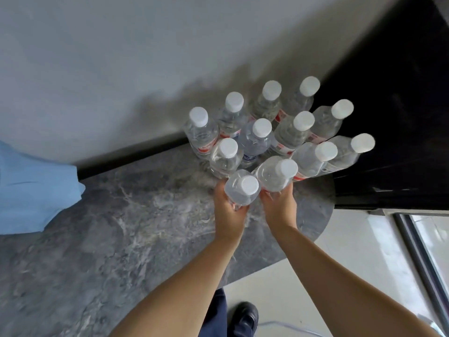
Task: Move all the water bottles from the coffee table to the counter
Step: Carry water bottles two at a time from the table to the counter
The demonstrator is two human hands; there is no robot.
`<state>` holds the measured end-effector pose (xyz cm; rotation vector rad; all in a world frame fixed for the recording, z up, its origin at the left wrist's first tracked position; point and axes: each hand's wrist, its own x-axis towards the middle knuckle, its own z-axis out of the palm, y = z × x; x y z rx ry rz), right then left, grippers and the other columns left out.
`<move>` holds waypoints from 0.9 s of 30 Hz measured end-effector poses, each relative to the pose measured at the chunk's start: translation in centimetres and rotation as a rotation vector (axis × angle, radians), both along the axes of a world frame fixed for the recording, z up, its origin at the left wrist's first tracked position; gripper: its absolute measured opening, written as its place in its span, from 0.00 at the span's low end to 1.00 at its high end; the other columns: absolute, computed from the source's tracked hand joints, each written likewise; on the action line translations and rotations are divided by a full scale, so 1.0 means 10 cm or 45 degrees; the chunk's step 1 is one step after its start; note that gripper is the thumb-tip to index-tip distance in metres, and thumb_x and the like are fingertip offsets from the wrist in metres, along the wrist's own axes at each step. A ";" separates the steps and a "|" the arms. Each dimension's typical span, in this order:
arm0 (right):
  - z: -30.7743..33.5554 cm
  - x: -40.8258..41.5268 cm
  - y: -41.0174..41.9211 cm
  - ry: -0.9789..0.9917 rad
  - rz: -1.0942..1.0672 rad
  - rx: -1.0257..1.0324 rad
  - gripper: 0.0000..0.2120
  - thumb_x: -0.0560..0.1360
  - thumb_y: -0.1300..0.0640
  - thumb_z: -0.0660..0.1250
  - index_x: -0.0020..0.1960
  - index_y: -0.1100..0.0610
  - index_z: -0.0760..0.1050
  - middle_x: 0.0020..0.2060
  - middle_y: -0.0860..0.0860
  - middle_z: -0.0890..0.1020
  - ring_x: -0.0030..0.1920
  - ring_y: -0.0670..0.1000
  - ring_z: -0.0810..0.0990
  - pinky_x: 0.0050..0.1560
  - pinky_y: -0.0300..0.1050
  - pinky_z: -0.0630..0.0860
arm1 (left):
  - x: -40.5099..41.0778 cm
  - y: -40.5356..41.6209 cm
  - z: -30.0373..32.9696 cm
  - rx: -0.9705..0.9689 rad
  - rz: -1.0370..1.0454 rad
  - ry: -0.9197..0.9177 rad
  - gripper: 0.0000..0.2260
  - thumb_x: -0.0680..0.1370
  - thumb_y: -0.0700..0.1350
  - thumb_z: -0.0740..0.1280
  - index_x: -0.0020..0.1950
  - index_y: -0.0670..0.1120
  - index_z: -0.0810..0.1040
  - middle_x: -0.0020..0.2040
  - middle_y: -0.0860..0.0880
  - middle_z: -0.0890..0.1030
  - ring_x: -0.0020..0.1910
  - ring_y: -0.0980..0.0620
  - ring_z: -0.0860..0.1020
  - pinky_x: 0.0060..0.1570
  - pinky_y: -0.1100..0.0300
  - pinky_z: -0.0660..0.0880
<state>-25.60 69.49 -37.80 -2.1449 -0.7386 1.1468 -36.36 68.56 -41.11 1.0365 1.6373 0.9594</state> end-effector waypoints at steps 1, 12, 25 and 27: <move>0.01 0.02 0.01 0.004 0.038 -0.008 0.32 0.76 0.57 0.69 0.75 0.49 0.59 0.65 0.50 0.77 0.66 0.52 0.75 0.58 0.42 0.69 | 0.00 0.02 0.00 -0.012 -0.017 -0.004 0.28 0.68 0.39 0.77 0.65 0.37 0.70 0.60 0.42 0.77 0.57 0.66 0.75 0.59 0.70 0.72; 0.26 0.09 -0.03 0.020 0.154 -0.026 0.30 0.76 0.56 0.70 0.74 0.50 0.61 0.68 0.49 0.75 0.67 0.52 0.75 0.64 0.48 0.73 | -0.14 0.07 0.13 -0.166 -0.245 0.076 0.36 0.66 0.45 0.78 0.70 0.44 0.67 0.65 0.44 0.75 0.66 0.48 0.73 0.68 0.49 0.70; 1.26 0.31 -0.65 -0.185 0.385 0.025 0.22 0.76 0.61 0.66 0.69 0.58 0.68 0.65 0.54 0.77 0.62 0.53 0.78 0.57 0.47 0.75 | -0.31 -0.44 1.35 -0.408 -0.369 0.245 0.33 0.74 0.46 0.73 0.74 0.44 0.61 0.69 0.43 0.71 0.67 0.46 0.71 0.59 0.60 0.68; 1.55 0.34 -0.76 -0.278 0.515 0.039 0.20 0.76 0.61 0.66 0.67 0.58 0.71 0.62 0.54 0.78 0.60 0.54 0.79 0.58 0.45 0.74 | -0.37 -0.60 1.66 -0.482 -0.496 0.268 0.31 0.76 0.48 0.71 0.74 0.46 0.61 0.69 0.43 0.72 0.66 0.45 0.73 0.58 0.58 0.69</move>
